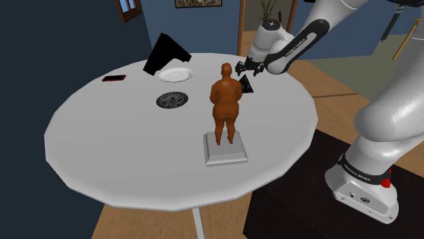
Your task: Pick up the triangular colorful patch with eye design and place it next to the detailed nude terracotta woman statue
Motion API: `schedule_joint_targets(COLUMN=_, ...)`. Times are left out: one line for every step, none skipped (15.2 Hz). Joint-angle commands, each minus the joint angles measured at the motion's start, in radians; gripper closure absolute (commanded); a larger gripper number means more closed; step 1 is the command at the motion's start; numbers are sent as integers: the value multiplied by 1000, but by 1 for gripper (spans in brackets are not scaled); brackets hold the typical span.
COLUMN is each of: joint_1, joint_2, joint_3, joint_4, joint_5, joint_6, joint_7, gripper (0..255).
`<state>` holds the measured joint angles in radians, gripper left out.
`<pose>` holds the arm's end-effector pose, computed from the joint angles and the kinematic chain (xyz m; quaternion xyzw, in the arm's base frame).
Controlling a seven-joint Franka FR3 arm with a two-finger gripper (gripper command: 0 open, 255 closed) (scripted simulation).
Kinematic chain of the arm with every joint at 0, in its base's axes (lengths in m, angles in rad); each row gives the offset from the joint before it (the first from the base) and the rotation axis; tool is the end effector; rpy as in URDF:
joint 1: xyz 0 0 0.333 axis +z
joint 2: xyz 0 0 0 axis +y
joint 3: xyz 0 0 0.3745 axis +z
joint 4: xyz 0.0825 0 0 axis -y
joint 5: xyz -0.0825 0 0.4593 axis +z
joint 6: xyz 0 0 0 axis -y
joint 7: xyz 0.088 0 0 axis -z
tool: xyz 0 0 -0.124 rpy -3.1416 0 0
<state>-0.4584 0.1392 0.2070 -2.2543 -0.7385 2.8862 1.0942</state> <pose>0.6213 -0.1236 0.3376 0.9036 -0.3211 0.2787 0.0519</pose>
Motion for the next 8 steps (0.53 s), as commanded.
schedule_joint_targets(joint_1=6, joint_2=32, joint_3=-12, joint_4=23, joint_5=-35, joint_6=7, joint_7=29, gripper=0)
schedule_joint_targets(joint_1=10, joint_2=47, joint_3=-19, joint_4=33, joint_5=-52, joint_6=12, joint_7=42, gripper=0)
schedule_joint_targets(joint_1=14, joint_2=63, joint_3=-26, joint_4=43, joint_5=-67, joint_6=16, joint_7=54, gripper=0)
schedule_joint_targets(joint_1=20, joint_2=88, joint_3=-36, joint_4=60, joint_5=-91, joint_6=23, joint_7=73, gripper=0)
schedule_joint_targets(joint_1=21, joint_2=88, joint_3=-37, joint_4=60, joint_5=-90, joint_6=24, joint_7=73, gripper=0)
schedule_joint_targets(joint_1=21, joint_2=88, joint_3=-37, joint_4=59, joint_5=-90, joint_6=24, joint_7=73, gripper=0)
schedule_joint_targets(joint_1=21, joint_2=88, joint_3=-37, joint_4=60, joint_5=-90, joint_6=24, joint_7=73, gripper=0)
schedule_joint_targets(joint_1=21, joint_2=88, joint_3=-37, joint_4=60, joint_5=-90, joint_6=24, joint_7=73, gripper=0)
